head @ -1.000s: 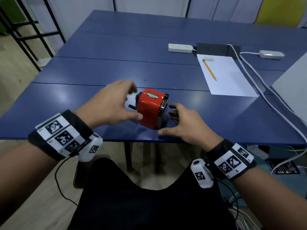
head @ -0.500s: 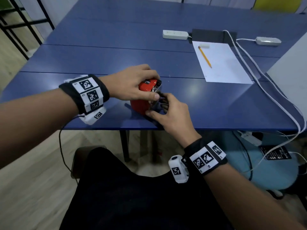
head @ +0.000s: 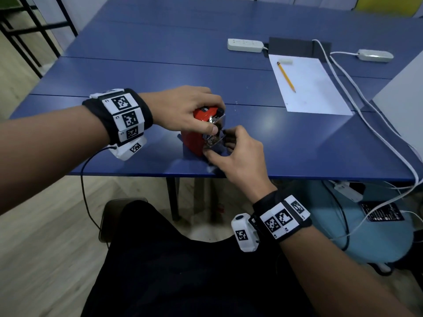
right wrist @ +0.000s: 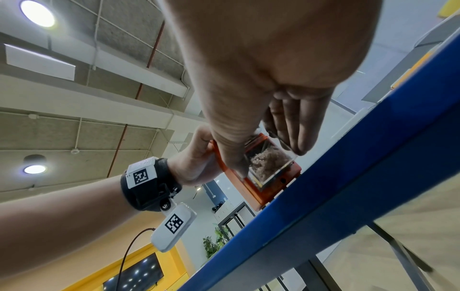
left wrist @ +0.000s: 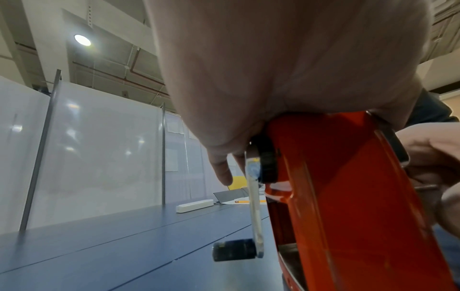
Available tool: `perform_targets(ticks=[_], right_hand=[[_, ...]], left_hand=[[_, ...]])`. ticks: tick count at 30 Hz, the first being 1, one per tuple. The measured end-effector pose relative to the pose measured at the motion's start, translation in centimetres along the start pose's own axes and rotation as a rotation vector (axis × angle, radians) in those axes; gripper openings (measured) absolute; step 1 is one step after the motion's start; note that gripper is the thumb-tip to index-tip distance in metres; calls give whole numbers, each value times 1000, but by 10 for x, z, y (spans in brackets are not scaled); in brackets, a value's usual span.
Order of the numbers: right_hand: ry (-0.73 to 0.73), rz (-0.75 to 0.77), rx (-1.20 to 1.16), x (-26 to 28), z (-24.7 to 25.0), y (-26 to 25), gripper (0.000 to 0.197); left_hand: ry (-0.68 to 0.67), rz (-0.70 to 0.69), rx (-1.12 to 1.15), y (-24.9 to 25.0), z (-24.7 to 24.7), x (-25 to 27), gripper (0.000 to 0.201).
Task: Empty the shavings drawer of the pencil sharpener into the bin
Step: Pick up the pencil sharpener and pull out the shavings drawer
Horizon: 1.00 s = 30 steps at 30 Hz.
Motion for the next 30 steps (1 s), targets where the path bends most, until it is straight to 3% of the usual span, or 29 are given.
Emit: perform_targets(ticks=[8,12,17,26,30], right_hand=[[-18,15,21,6,6,0,75],[-62,24,61,1,-2,-11,101],[-20,22,95,-3,-8,-16,71],[4,27,148,14,9,-1,75],[10,4,143,24,23,13,73]], left_hand=[[-14,2,2,-2,-1,-1,58],[5,4,8,-2,-2,-1,58],[5,4,-2,-2,-2,-1,57],[5,-11,-5,0,-1,1,59],[-28,-26,-9,-3,0,3,80]])
Point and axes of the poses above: each hand's wrist, its own x-axis away from the middle knuckle, its own z-axis out of the back of the hand, y = z × x, the point moved 9 cm from there along -x, towards the middle knuckle, and after that the axes turned 7 degrees about -y, right-handed, at the moved point
